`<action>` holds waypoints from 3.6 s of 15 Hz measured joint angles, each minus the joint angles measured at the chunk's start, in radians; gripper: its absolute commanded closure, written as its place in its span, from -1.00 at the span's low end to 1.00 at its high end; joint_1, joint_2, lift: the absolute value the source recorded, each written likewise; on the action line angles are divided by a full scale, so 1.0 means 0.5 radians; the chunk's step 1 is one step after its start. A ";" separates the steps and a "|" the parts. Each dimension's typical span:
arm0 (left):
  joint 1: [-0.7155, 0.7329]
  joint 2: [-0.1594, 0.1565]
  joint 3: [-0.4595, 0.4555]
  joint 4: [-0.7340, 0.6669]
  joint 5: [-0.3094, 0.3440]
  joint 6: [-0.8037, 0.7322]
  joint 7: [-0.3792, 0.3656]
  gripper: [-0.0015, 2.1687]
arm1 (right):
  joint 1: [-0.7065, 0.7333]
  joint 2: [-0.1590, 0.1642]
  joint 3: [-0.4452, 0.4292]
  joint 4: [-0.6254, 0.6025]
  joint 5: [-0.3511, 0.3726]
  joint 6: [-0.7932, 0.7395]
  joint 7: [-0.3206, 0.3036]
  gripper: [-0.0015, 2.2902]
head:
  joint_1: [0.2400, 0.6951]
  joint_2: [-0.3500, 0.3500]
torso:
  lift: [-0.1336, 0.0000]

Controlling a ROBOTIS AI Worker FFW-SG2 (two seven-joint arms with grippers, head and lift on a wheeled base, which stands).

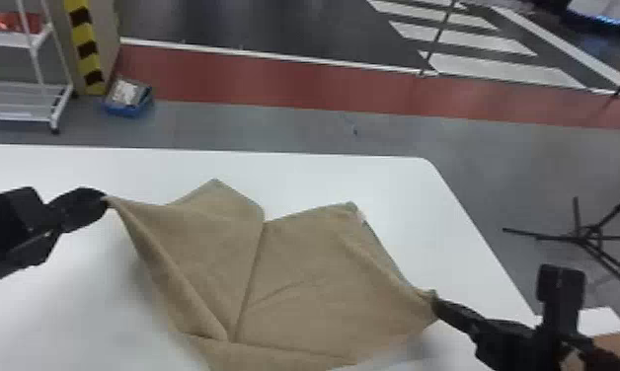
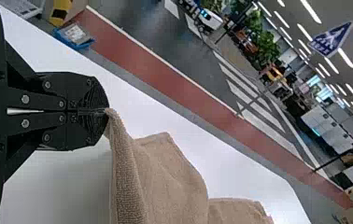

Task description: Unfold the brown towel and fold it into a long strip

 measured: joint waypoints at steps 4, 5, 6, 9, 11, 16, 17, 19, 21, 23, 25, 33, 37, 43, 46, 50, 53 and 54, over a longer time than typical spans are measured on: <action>0.055 -0.021 0.191 -0.033 0.006 0.149 0.052 0.98 | 0.091 0.003 0.085 -0.162 0.062 0.191 -0.003 -0.25 | 1.00 -0.38 | -0.71; 0.059 -0.021 0.226 -0.035 0.010 0.191 0.060 0.98 | 0.104 0.003 0.095 -0.181 0.109 0.225 -0.002 -0.74 | 1.00 -0.30 | -0.71; 0.061 -0.021 0.250 -0.035 0.012 0.213 0.064 0.98 | 0.123 0.003 0.101 -0.202 0.166 0.238 0.000 -0.99 | 1.00 -0.28 | -0.71; 0.071 -0.020 0.287 -0.036 0.013 0.224 0.065 0.98 | 0.181 0.003 0.129 -0.326 0.389 0.222 0.088 -0.97 | 1.00 -0.29 | -0.71; 0.084 -0.014 0.295 -0.036 0.013 0.222 0.065 0.98 | 0.195 0.003 0.150 -0.443 0.581 0.174 0.276 -0.95 | 1.00 -0.27 | -0.71; 0.128 0.002 0.326 -0.036 0.039 0.213 0.065 0.98 | 0.178 -0.252 0.396 -0.455 1.533 -0.331 1.035 -0.92 | 1.00 -0.18 | -0.70; 0.131 0.004 0.329 -0.036 0.042 0.213 0.065 0.98 | 0.171 -0.317 0.481 -0.389 1.780 -0.507 1.107 -0.92 | 1.00 -0.19 | -0.70; 0.136 0.004 0.327 -0.036 0.046 0.213 0.065 0.98 | 0.140 -0.397 0.577 -0.289 2.057 -0.748 1.311 -0.91 | 1.00 -0.17 | -0.70; 0.145 0.004 0.329 -0.036 0.050 0.213 0.065 0.98 | 0.123 -0.454 0.643 -0.210 2.263 -0.939 1.530 -0.88 | 1.00 -0.12 | -0.70; 0.156 0.005 0.336 -0.035 0.051 0.206 0.065 0.98 | 0.125 -0.497 0.677 -0.138 2.394 -1.060 1.592 -0.87 | 1.00 -0.13 | -0.70; 0.168 0.007 0.343 -0.032 0.053 0.194 0.065 0.98 | 0.118 -0.536 0.728 -0.011 2.555 -1.155 1.593 -0.82 | 1.00 -0.18 | -0.70; 0.192 0.007 0.345 -0.016 0.059 0.166 0.068 0.98 | -0.093 -0.599 1.023 0.374 2.800 -1.207 1.593 -0.53 | 1.00 -0.14 | -0.70; 0.200 0.014 0.354 -0.014 0.064 0.164 0.069 0.98 | -0.138 -0.601 1.067 0.419 2.813 -1.216 1.593 0.48 | 1.00 -0.09 | -0.70; 0.200 0.032 0.371 -0.011 0.088 0.164 0.079 0.98 | -0.157 -0.614 0.966 0.378 2.717 -1.194 1.593 0.97 | 1.00 -0.12 | -0.70; 0.200 0.032 0.384 -0.026 0.094 0.163 0.069 0.98 | -0.193 -0.613 0.892 0.341 2.566 -1.093 1.593 0.97 | 1.00 -0.13 | -0.70; 0.171 0.020 0.442 -0.208 0.117 0.245 0.008 0.98 | -0.438 -0.616 0.592 0.115 2.000 -0.814 1.593 0.97 | 1.00 -0.13 | -0.70; 0.098 0.008 0.493 -0.458 0.116 0.533 -0.024 0.98 | -0.698 -0.633 0.464 0.004 1.792 -0.591 1.593 0.97 | 1.00 -0.09 | -0.70; 0.065 0.008 0.507 -0.513 0.112 0.612 -0.046 0.98 | -0.760 -0.634 0.447 -0.008 1.770 -0.547 1.593 0.97 | 1.00 -0.08 | -0.70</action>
